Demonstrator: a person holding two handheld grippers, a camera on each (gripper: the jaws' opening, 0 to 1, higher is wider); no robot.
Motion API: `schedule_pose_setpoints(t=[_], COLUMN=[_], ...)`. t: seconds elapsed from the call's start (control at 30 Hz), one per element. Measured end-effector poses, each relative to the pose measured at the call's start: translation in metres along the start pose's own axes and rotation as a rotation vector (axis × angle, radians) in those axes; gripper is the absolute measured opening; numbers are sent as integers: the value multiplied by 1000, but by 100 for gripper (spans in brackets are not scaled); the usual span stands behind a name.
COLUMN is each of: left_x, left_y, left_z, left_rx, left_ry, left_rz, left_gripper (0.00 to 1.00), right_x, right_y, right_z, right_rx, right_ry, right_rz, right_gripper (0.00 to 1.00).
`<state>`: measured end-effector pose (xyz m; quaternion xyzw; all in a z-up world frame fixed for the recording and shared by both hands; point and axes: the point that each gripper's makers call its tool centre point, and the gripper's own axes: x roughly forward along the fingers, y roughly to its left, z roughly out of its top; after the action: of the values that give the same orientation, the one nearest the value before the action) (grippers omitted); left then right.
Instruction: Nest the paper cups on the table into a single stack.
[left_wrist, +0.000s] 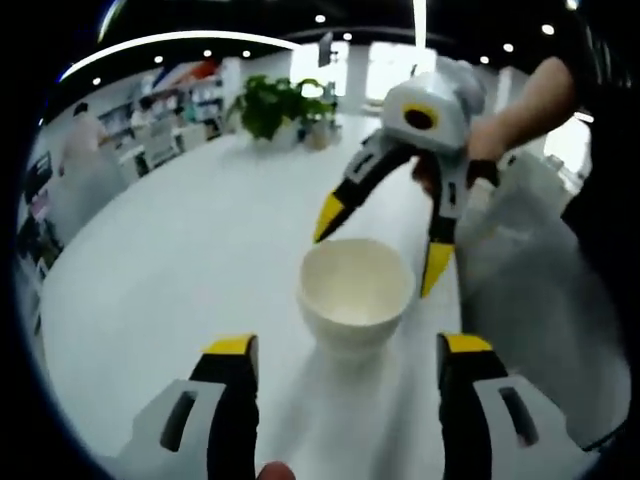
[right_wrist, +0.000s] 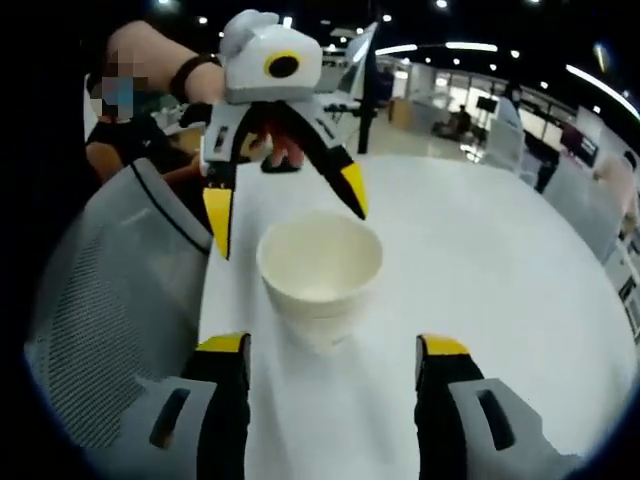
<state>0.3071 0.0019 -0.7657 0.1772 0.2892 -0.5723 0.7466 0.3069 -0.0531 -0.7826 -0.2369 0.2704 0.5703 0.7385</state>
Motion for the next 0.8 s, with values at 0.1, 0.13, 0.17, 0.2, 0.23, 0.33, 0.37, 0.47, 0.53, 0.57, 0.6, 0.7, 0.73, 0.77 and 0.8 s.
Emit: schedule_pose_setpoints(t=[0.1,0.13,0.17,0.2,0.23,0.33,0.37,0.47,0.53,0.57,0.6,0.7,0.73,0.77,0.8], left_x=[2,3,3,4,4,6,6,9,10,10,11,13,14,14,15], left_y=[-3,-4,-3,-3,-3,-3,-2,-2,-1,-1,-1,-2,-2,-1,0], left_z=[2,3,3,3,4,6,7,9,9,9,9,9,9,9,10], left_rx=[-7,-6,1,8,7,3,11,26,42,50,56,71,78,83,78], left_ry=[-7,-5,-3,1,2,-3,-1,5,12,14,18,25,30,29,26], left_rz=[-7,-9,-7,-8,-12,-21,-22,-28,-29,-31,-33,-37,-35,-30,-27], left_gripper=[67,66,65,63,63,59,57,56,52,50,48,45,44,45,45], right_x=[2,4,5,6,7,9,10,11,11,11,11,13,14,14,14], right_y=[4,6,6,6,7,7,7,8,9,10,9,6,6,6,6], right_z=[2,4,6,6,7,9,10,11,12,13,15,18,19,19,19], right_rx=[-27,-36,-47,-50,-56,-67,-67,-82,-89,-93,-96,-95,-94,-93,-92], right_ry=[8,6,8,9,10,9,11,14,15,12,7,7,3,3,3], right_rz=[24,28,30,33,38,43,47,55,63,64,64,60,63,61,59], right_gripper=[54,53,52,52,51,49,48,45,42,41,40,38,38,38,38])
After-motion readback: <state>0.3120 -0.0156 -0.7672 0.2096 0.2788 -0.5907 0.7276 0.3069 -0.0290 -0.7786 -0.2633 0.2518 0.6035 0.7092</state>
